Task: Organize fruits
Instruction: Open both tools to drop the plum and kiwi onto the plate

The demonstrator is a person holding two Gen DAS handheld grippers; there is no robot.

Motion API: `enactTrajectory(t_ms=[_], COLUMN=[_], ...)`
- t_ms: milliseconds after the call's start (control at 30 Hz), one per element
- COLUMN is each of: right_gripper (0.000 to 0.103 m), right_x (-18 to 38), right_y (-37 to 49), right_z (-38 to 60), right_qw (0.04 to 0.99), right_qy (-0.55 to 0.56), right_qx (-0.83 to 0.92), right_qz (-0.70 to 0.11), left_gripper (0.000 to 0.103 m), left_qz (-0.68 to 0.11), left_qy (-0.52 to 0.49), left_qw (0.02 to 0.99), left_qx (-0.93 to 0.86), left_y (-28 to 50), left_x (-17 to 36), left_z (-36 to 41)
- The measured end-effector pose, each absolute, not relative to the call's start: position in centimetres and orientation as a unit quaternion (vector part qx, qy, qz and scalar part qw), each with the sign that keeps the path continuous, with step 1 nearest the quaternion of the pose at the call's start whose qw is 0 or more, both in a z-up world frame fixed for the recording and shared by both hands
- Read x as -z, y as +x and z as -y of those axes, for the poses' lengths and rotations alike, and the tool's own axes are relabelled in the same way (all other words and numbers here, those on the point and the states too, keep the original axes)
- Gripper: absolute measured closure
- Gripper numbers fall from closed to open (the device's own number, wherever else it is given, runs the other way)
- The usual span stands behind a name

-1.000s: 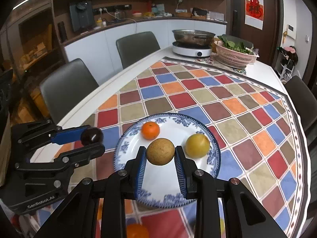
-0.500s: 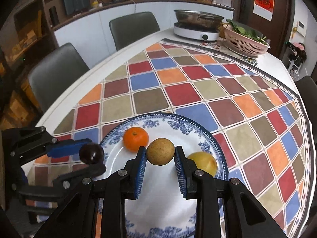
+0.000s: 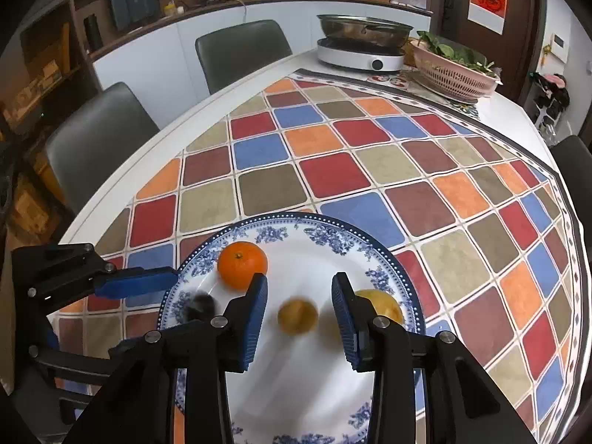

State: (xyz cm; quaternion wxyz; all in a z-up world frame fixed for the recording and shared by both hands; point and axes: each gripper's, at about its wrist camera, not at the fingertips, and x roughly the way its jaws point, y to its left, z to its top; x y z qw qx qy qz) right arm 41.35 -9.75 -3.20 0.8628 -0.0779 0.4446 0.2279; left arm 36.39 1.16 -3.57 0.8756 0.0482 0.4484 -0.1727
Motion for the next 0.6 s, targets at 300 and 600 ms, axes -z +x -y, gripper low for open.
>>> enactTrajectory(t_ms=[300,600], right_gripper=[0.066,0.066], right_x=[0.6,-2.1], right_y=[38.4,34.7], right_z=[11.7,13.2], right_qw=[0.881,0.894], right_qy=[-0.064,-0.057], right_qx=[-0.216,-0.214], right_qz=[-0.417,-0.39], left_gripper=[0.065,0.065], left_qz=[-0.423,-0.38], left_qy=[0.046,0.047], left_qw=[0.891,0.912], left_qx=[0.16,0.15], left_y=[34.3,30.4], left_x=[0.8,-2.7], left_z=[-1.2,-1.1])
